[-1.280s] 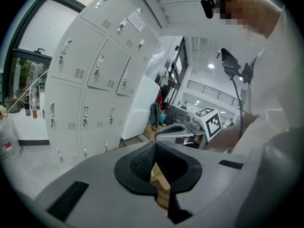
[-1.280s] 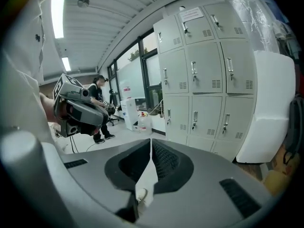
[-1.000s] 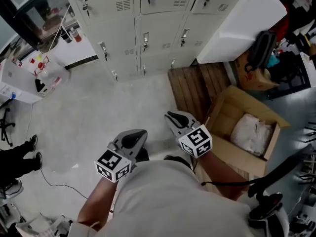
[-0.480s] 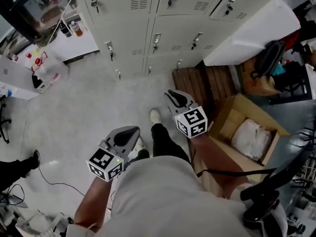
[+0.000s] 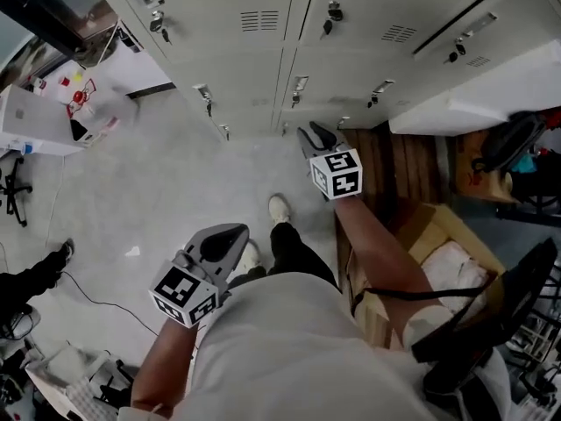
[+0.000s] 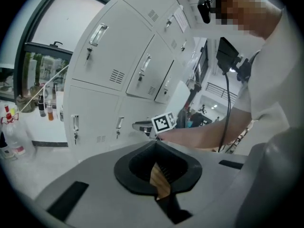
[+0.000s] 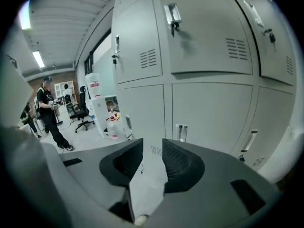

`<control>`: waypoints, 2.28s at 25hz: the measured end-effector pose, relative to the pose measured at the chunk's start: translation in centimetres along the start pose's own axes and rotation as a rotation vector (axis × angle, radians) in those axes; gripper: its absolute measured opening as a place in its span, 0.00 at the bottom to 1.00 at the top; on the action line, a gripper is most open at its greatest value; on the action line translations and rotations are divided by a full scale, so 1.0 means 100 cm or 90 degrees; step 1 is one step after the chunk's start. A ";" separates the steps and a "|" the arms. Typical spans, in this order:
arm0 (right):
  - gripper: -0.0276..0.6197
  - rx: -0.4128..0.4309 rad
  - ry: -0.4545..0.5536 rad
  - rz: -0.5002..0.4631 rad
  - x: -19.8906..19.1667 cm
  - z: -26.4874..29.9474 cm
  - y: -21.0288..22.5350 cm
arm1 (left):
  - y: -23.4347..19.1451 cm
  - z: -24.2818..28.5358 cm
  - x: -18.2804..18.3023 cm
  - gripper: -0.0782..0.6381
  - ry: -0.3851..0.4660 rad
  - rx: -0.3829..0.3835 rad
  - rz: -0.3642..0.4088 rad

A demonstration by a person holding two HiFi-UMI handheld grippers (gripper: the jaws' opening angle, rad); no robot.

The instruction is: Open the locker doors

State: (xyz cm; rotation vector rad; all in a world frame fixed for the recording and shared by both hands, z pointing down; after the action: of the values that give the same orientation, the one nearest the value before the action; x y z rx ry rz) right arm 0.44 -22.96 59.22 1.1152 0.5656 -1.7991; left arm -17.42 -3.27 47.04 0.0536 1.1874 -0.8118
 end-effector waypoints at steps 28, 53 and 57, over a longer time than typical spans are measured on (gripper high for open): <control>0.19 -0.004 -0.081 0.009 -0.011 0.178 0.090 | -0.065 0.080 0.045 0.12 -0.030 0.084 -0.056; 0.20 -0.061 -0.088 0.076 -0.035 0.136 0.069 | -0.057 0.066 0.031 0.12 -0.034 0.046 -0.041; 0.20 -0.076 -0.085 0.083 -0.043 0.121 0.067 | -0.052 0.061 0.026 0.12 -0.036 0.031 -0.033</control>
State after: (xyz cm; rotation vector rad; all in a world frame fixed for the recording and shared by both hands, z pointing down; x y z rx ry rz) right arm 1.58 -33.23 69.39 0.9226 0.5020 -1.6901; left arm -15.23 -11.11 49.25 0.0395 1.1191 -0.8818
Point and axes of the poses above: the fingertips, and each gripper's own axes: z forward along the fingers, y to its right, x out of its top, the point moved 3 cm from there along -z, backward along the fingers, and after that the axes turned 2 degrees about z, right-handed, at the moved point
